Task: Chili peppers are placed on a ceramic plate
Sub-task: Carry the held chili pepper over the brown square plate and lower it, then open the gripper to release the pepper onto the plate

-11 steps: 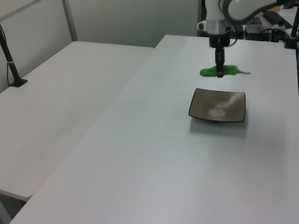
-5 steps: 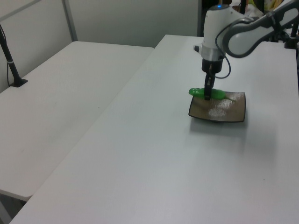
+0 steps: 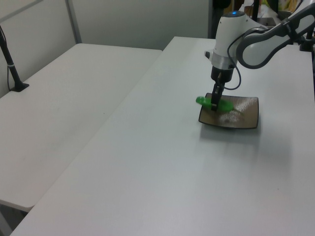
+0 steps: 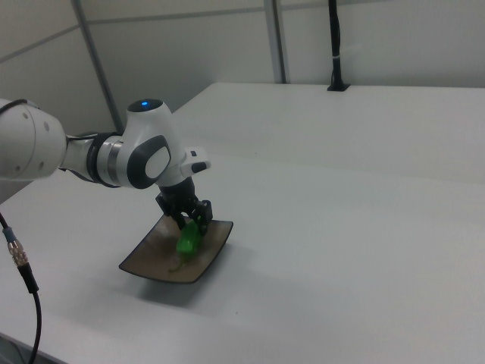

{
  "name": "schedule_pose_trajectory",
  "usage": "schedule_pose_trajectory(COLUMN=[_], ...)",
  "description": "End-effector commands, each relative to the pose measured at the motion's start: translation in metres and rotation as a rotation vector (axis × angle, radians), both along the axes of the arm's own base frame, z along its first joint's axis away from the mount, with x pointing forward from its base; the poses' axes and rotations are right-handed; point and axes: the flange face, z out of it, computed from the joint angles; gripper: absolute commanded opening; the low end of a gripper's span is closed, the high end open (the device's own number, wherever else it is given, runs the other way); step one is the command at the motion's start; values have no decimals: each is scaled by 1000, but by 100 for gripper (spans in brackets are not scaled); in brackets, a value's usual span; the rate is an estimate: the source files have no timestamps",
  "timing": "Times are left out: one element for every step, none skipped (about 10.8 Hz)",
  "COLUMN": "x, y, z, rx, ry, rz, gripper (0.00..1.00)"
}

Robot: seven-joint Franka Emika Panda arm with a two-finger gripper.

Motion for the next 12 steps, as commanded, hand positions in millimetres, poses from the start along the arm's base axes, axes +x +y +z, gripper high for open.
schedule_pose_trajectory(x=[-6,-7,-8,-9,-11,-14,-16,-19,-21,-25,-29,-37], y=[5,5,5,5,4,4,3,4,6,12,15,24], z=[6,8,14,32,50,74,100,127,157,181,201,219], rx=[11,9,6,2,-7,-13,-17,-21,-26,-31,-36,-39], ry=[-11,-7,6,18,45,64,74,91,109,137,157,169], rz=[-31,-30,-31,-32,-31,-32,-33,-31,-28,-16,-11,8], gripper=[100,100,100,100,100,100,100,100,100,100,100,100])
